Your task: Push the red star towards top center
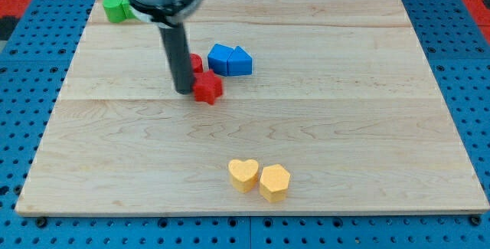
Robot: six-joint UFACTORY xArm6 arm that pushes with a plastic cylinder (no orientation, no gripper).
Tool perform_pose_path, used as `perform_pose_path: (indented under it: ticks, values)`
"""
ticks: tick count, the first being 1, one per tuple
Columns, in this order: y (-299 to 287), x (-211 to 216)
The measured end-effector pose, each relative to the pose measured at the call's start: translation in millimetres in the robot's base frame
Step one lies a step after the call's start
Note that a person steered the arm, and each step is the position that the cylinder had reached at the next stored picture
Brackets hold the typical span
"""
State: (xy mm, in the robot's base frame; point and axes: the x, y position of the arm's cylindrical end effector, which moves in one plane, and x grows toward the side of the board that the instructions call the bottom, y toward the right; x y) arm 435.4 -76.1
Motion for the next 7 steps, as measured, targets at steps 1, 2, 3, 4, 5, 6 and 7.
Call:
perform_pose_path:
  ticks: [1,2,3,4,5,6,7]
  values:
    - [53.3,14.0]
    - [99.1,13.5]
    - [120.5,-27.2]
    - [122.0,-79.4]
    - [140.7,-92.4]
    - [178.2,-86.2]
    - [201.8,-99.5]
